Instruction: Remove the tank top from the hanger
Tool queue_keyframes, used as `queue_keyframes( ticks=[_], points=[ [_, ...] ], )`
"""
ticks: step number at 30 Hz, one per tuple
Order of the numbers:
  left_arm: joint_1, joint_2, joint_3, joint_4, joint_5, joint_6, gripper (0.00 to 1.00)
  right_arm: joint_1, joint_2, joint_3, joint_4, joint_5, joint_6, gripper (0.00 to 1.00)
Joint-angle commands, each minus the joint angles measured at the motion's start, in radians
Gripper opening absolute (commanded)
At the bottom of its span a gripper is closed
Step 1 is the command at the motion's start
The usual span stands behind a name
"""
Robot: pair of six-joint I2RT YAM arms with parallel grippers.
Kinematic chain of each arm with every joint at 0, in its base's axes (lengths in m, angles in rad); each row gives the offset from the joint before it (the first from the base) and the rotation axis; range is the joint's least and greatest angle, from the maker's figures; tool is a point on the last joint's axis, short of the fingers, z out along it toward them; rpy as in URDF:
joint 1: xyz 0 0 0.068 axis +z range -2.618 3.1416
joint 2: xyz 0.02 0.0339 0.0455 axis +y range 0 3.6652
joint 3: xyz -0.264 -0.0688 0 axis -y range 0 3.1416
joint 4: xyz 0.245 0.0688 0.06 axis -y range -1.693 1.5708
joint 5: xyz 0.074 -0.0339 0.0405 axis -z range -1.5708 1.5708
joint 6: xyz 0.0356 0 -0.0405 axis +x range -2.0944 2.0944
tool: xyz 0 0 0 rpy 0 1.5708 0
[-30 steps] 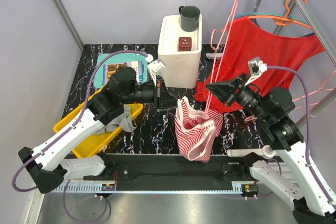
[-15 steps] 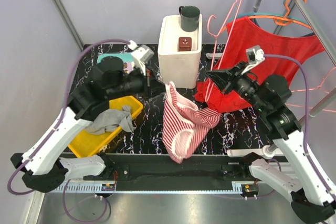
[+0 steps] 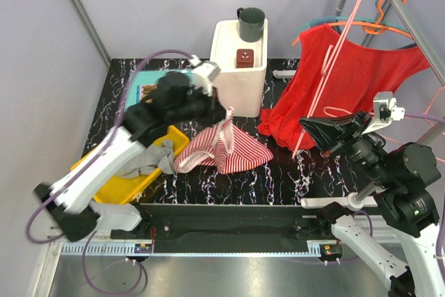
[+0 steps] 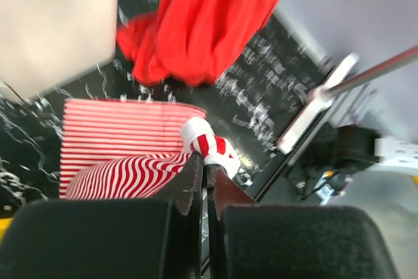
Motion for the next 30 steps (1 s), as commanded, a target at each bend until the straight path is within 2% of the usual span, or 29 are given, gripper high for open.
queue_keyframes(
  ticks=[1, 2, 4, 8, 14, 15, 17, 18, 19, 21, 23, 26, 30],
  points=[
    [-0.031, 0.204, -0.033, 0.111, 0.007, -0.001, 0.00, 0.007, -0.011, 0.023, -0.044, 0.002, 0.001, 0.00],
    [-0.060, 0.237, -0.024, 0.105, -0.060, 0.013, 0.00, 0.005, -0.016, 0.021, -0.044, -0.002, 0.005, 0.00],
    [-0.080, 0.303, -0.033, 0.109, -0.103, 0.004, 0.00, 0.005, -0.022, 0.015, -0.046, -0.022, 0.016, 0.00],
    [-0.143, 0.343, -0.140, 0.204, -0.194, -0.025, 0.04, 0.005, -0.048, 0.004, -0.056, -0.028, 0.028, 0.00],
    [-0.212, 0.386, -0.258, 0.309, -0.240, -0.053, 0.20, 0.005, -0.077, -0.020, -0.078, -0.036, 0.030, 0.00],
    [-0.220, 0.398, -0.263, 0.310, -0.254, -0.053, 0.25, 0.005, -0.082, -0.028, -0.081, -0.042, 0.031, 0.00],
    [-0.252, 0.404, -0.278, 0.318, -0.321, -0.037, 0.50, 0.007, -0.087, -0.034, -0.086, -0.047, 0.034, 0.00],
    [-0.266, 0.404, -0.285, 0.324, -0.344, -0.030, 0.58, 0.005, -0.094, -0.038, -0.092, -0.053, 0.034, 0.00],
    [-0.287, 0.403, -0.301, 0.338, -0.362, -0.020, 0.78, 0.005, -0.100, -0.042, -0.095, -0.054, 0.034, 0.00],
    [-0.301, 0.409, -0.314, 0.344, -0.404, 0.004, 0.84, 0.005, -0.108, -0.049, -0.099, -0.059, 0.042, 0.00],
    [-0.308, 0.420, -0.318, 0.344, -0.438, 0.022, 0.94, 0.005, -0.114, -0.054, -0.103, -0.062, 0.044, 0.00],
    [-0.309, 0.453, -0.314, 0.349, -0.473, 0.055, 0.99, 0.005, -0.119, -0.057, -0.116, -0.068, 0.036, 0.00],
    [-0.309, 0.544, -0.277, 0.347, -0.495, 0.098, 0.99, 0.007, -0.134, -0.071, -0.127, -0.062, 0.027, 0.00]
  ],
)
